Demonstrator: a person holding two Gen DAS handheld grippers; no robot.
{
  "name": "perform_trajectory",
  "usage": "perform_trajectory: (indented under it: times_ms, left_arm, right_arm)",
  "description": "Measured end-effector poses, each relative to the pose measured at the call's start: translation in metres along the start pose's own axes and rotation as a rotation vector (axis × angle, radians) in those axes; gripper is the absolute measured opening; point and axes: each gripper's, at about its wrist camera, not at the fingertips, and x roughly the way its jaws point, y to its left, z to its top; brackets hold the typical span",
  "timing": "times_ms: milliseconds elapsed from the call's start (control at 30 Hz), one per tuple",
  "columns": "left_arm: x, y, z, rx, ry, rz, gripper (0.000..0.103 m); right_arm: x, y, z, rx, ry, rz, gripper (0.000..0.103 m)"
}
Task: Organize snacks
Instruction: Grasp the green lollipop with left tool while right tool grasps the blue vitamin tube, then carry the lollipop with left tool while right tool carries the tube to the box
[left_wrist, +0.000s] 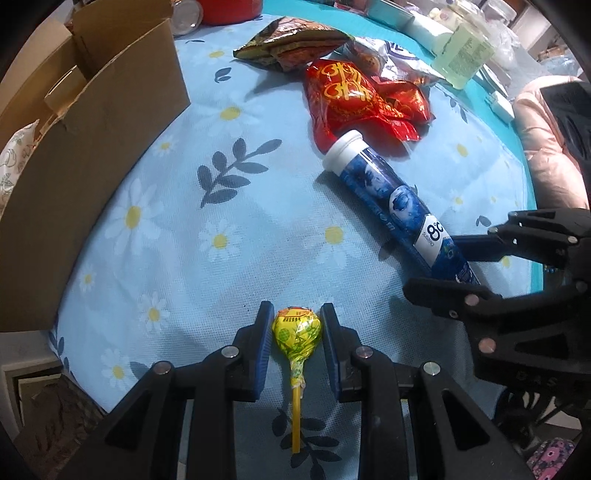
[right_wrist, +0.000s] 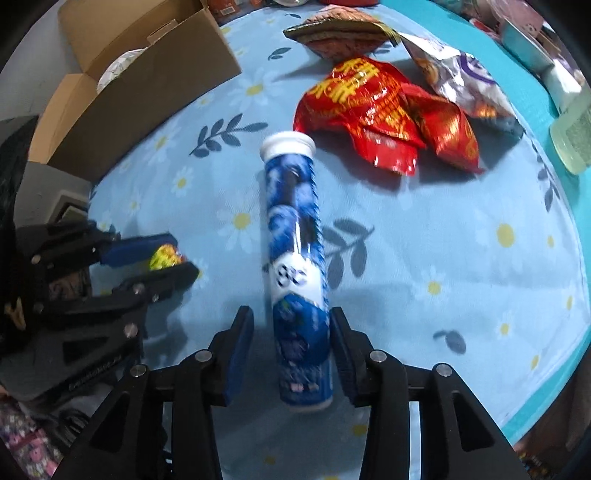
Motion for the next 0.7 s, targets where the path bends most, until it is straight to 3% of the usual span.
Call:
perform_trajectory:
  times_ms: [67, 100, 267, 700]
  left_arm:
    - [-0.002, 0.003, -0.002, 0.002, -0.002, 0.002, 0.025]
    - [-0.002, 0.003, -0.003, 0.004, -0.003, 0.004, 0.025]
    - [-0.008, 0.006, -0.002, -0.008, -0.006, 0.001, 0.025]
    - [-0.048, 0.017, -0.016, -0.073, -0.087, 0.030, 0.025]
  right_arm:
    - [0.002, 0.004, 0.004, 0.000, -0.011, -0.010, 0.040]
    - [0.003, 0.005, 0.005, -0.004, -0.016, -0.026, 0.028]
    - [0.004, 0.007, 0.012, -0.005, -0.015, -0.001, 0.028]
    - [-0.017, 0.018, -0.008, -0.026, -0.040, 0.086, 0.028]
